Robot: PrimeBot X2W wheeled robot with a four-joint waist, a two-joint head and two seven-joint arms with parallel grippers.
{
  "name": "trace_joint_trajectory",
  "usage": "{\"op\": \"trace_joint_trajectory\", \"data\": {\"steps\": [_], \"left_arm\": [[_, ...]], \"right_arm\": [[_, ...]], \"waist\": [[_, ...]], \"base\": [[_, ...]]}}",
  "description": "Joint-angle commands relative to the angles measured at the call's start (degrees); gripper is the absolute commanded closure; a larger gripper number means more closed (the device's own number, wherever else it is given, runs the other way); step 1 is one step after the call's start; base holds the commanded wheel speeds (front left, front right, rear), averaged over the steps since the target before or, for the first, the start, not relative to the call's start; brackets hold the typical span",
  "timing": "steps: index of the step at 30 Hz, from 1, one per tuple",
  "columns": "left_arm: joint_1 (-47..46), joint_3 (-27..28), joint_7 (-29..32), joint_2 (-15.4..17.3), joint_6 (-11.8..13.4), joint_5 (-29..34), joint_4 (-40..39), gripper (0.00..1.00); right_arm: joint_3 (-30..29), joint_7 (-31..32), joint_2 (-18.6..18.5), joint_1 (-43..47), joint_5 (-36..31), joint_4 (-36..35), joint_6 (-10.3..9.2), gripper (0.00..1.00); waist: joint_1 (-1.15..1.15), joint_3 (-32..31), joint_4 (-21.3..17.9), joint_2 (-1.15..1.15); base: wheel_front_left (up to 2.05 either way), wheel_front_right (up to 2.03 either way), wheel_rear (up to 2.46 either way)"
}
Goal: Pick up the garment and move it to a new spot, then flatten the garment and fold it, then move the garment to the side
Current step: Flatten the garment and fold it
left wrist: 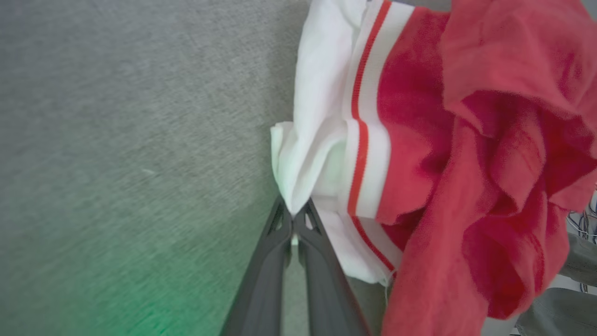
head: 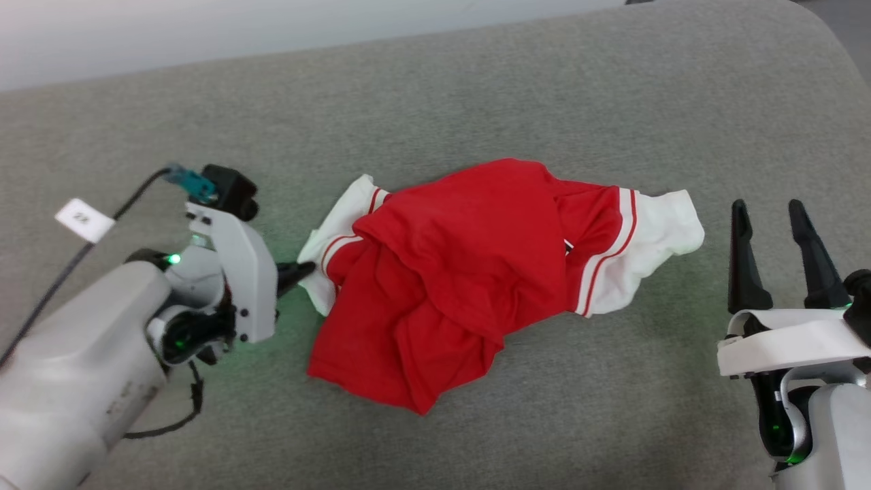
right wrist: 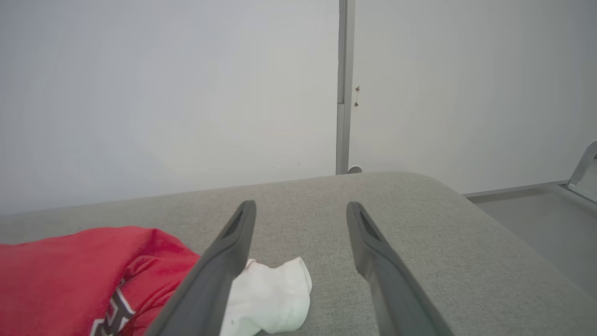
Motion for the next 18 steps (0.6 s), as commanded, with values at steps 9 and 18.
{"op": "trace_joint_trajectory", "data": {"steps": [9, 18], "left_arm": [[1.77, -0.24, -4.87, 4.96, 0.18, -1.66, -3.14, 1.0], [6.21, -0.2, -7.8, 9.76, 0.17, -3.43, -5.42, 1.0]], "right_arm": [[-1.58, 0.18, -0.75, 1.51, -1.02, -0.95, -0.08, 0.0], [-2.17, 1.61, -1.07, 2.71, -1.27, -2.42, -0.08, 0.0]], "waist": [[0.0, -2.65, 6.1, 0.0], [0.0, -4.32, 10.44, 0.0]], "base": [[0.0, 0.0, 0.0], [0.0, 0.0, 0.0]]}}
